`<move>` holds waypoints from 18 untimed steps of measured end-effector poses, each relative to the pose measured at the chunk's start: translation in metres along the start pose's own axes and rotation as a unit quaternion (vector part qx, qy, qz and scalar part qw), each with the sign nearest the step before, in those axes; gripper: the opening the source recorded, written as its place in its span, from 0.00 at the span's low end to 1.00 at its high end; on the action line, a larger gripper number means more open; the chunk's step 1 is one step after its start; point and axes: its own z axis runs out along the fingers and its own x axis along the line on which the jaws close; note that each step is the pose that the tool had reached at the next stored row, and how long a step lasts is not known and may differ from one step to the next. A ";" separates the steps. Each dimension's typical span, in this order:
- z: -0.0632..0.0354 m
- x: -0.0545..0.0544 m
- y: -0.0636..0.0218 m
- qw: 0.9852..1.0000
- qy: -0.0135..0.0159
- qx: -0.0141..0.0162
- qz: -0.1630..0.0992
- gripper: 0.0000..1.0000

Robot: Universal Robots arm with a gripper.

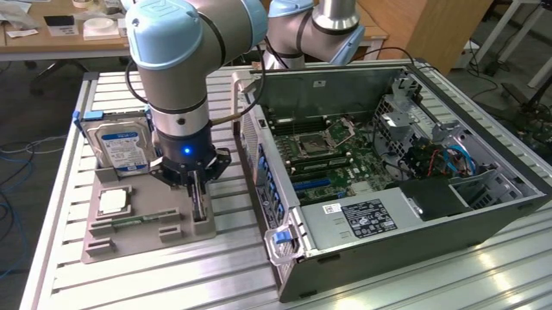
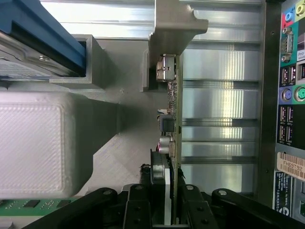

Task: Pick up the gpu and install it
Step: 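Pick up the gpu and move the gpu toward the slot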

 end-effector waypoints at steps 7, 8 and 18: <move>-0.0167 0.001 0.0006 1.000 0.000 -0.001 0.000 0.28; -0.0200 0.001 0.0007 1.000 0.000 -0.001 0.000 0.28; -0.0565 0.000 0.0019 1.000 0.001 -0.002 0.000 0.28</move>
